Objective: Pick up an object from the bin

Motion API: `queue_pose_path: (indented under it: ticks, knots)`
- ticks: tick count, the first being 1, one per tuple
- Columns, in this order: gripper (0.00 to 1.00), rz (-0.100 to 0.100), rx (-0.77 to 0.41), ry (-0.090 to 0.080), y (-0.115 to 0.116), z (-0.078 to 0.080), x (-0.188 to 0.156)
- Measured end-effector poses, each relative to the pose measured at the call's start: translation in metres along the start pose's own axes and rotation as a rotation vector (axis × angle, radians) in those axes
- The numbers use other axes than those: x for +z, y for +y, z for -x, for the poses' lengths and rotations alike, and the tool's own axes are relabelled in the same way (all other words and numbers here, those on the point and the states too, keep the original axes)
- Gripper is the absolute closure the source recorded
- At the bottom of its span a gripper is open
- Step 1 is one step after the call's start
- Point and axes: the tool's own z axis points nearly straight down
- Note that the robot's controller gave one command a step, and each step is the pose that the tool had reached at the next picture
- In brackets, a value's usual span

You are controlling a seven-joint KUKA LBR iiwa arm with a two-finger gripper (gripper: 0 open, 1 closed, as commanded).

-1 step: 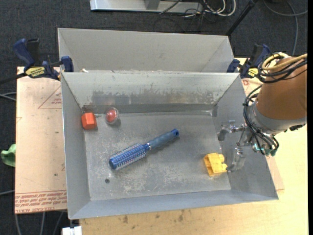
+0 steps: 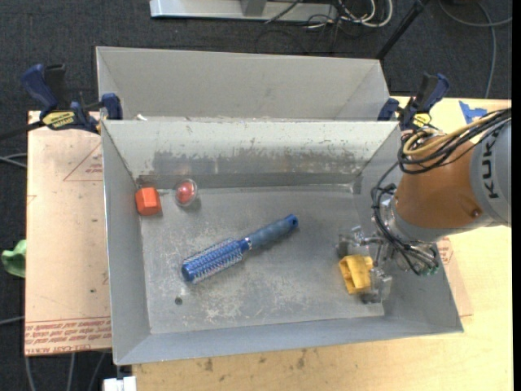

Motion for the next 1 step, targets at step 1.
queue_pose_path:
  ticks: [1]
  knots:
    - [1.00,-0.002,-0.002,-0.002,-0.0005,0.0009,-0.0022]
